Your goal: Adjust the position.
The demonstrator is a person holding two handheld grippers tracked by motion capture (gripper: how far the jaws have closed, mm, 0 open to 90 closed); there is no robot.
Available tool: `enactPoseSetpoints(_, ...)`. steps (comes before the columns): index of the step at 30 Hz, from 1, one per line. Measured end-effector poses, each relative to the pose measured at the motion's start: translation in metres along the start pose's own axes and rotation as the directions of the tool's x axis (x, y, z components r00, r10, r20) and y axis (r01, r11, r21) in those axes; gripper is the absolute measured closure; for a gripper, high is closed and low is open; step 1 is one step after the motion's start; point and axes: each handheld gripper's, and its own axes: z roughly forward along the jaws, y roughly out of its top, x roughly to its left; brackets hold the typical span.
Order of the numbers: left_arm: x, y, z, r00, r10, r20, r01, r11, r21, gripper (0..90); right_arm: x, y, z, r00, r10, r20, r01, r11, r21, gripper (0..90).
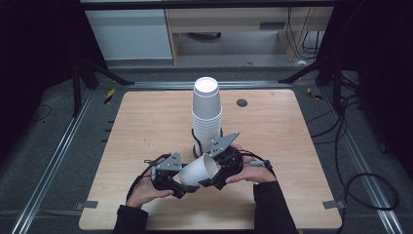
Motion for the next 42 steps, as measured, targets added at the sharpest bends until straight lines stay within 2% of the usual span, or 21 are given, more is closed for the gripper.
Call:
enactPoseSetpoints(8, 0.003, -0.007, -0.006, 0.9984, -0.04, -0.04, 0.039, 0.9987, -0.033, 23.7, -0.001, -0.003, -0.023, 0.9988, 0.028, 0.041, -0.025, 0.996, -0.089, 5.6)
enactPoseSetpoints(13, 0.005, -0.011, -0.012, 0.993, -0.08, -0.087, 0.071, 0.9925, -0.1, 23.6, -0.001, -0.008, -0.037, 0.9935, 0.062, 0.095, -0.046, 0.986, -0.16, 5.6)
enactPoseSetpoints(17, 0.003, -0.015, -0.013, 0.986, -0.119, -0.116, 0.098, 0.98, -0.173, 23.5, -0.001, -0.015, -0.042, 0.9862, 0.102, 0.13, -0.072, 0.973, -0.218, 5.4)
enactPoseSetpoints(22, 0.0, -0.019, -0.014, 0.9803, -0.158, -0.118, 0.119, 0.952, -0.282, 23.5, 0.001, -0.021, -0.038, 0.9814, 0.142, 0.129, -0.105, 0.96, -0.259, 5.3)
enactPoseSetpoints(27, -0.004, -0.02, -0.012, 0.9772, -0.17, -0.126, 0.121, 0.937, -0.328, 23.5, 0.004, -0.024, -0.032, 0.9799, 0.163, 0.114, -0.123, 0.947, -0.296, 5.2)
enactPoseSetpoints(30, -0.007, -0.019, -0.01, 0.9769, -0.172, -0.128, 0.118, 0.9305, -0.347, 23.5, 0.003, -0.025, -0.03, 0.9769, 0.188, 0.1, -0.145, 0.931, -0.335, 5.1)
enactPoseSetpoints(33, -0.01, -0.018, -0.008, 0.9775, -0.167, -0.129, 0.112, 0.9282, -0.355, 23.5, 0.003, -0.026, -0.028, 0.9763, 0.204, 0.071, -0.165, 0.915, -0.369, 5.0)
enactPoseSetpoints(35, -0.011, -0.016, -0.006, 0.9779, -0.163, -0.131, 0.108, 0.9294, -0.353, 23.6, 0.003, -0.026, -0.026, 0.9767, 0.207, 0.059, -0.17, 0.911, -0.376, 5.0)
enactPoseSetpoints(42, -0.015, -0.011, 0.004, 0.9822, -0.137, -0.129, 0.087, 0.9395, -0.331, 23.6, 0.003, -0.023, -0.015, 0.9776, 0.208, 0.03, -0.182, 0.91, -0.372, 4.5)
